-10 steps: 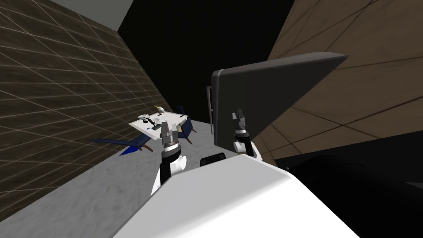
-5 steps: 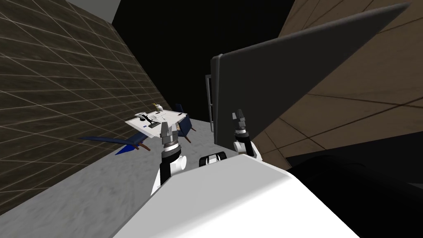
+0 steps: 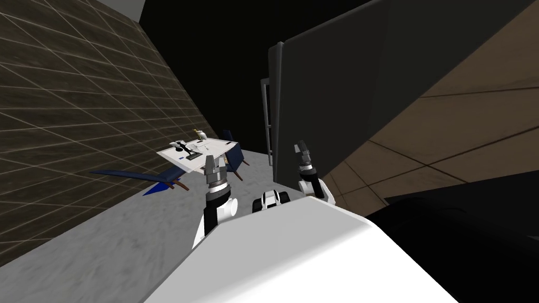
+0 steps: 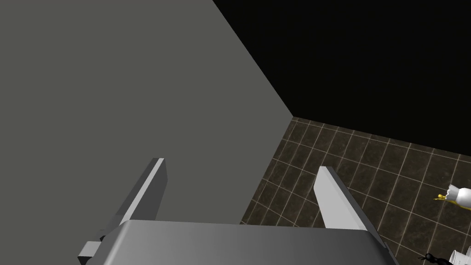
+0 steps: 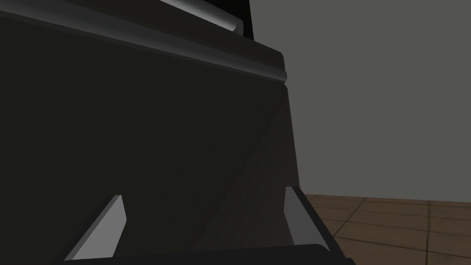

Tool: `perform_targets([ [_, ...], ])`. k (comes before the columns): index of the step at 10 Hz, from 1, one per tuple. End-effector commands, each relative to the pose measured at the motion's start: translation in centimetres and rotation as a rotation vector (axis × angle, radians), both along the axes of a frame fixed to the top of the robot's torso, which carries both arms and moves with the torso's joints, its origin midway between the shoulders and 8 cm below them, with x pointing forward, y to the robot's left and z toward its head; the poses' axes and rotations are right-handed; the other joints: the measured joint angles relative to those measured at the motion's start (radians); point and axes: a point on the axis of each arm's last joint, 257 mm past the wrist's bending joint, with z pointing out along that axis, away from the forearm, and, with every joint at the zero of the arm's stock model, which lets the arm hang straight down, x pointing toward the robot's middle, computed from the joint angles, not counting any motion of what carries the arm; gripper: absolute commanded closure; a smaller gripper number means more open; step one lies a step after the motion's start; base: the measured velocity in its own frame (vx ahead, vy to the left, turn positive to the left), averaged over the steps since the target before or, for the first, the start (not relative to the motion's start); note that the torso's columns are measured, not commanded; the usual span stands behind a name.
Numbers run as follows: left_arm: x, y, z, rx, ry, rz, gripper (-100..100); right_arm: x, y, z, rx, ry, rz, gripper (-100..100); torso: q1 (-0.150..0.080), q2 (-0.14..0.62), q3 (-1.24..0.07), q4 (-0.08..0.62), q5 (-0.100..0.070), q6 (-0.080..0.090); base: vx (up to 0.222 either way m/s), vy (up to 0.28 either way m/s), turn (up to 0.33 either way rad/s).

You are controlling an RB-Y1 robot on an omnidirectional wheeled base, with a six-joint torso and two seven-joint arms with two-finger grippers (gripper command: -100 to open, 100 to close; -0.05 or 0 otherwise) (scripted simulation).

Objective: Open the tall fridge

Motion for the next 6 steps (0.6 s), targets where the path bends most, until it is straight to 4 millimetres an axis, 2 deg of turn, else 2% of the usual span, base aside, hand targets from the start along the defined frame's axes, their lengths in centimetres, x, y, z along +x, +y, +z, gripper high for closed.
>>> perform_targets([
  [1, 0.0, 0.0, 0.0, 0.0, 0.0, 0.0, 0, 1.4, 1.1, -2.0, -0.111, 0.068, -0.017, -100, 0.0, 0.001, -0.001, 0.001, 0.0, 0.0, 0.017, 0.026, 0.041],
  [4, 0.0, 0.0, 0.0, 0.0, 0.0, 0.0, 0, 3.4, 2.0, -5.5, -0.261, 0.17, -0.062, -100, 0.0, 0.001, -0.001, 0.001, 0.0, 0.0, 0.029, 0.036, 0.044],
  [5, 0.0, 0.0, 0.0, 0.0, 0.0, 0.0, 0, 3.4, 2.1, -5.5, -0.268, 0.17, -0.064, -100, 0.0, 0.001, -0.001, 0.001, 0.0, 0.0, 0.026, 0.027, 0.019],
  [6, 0.0, 0.0, 0.0, 0.0, 0.0, 0.0, 0, 4.1, 2.3, -6.9, -0.325, 0.208, -0.086, -100, -0.001, 0.002, -0.001, 0.001, 0.0, 0.0, 0.015, 0.023, 0.035],
])
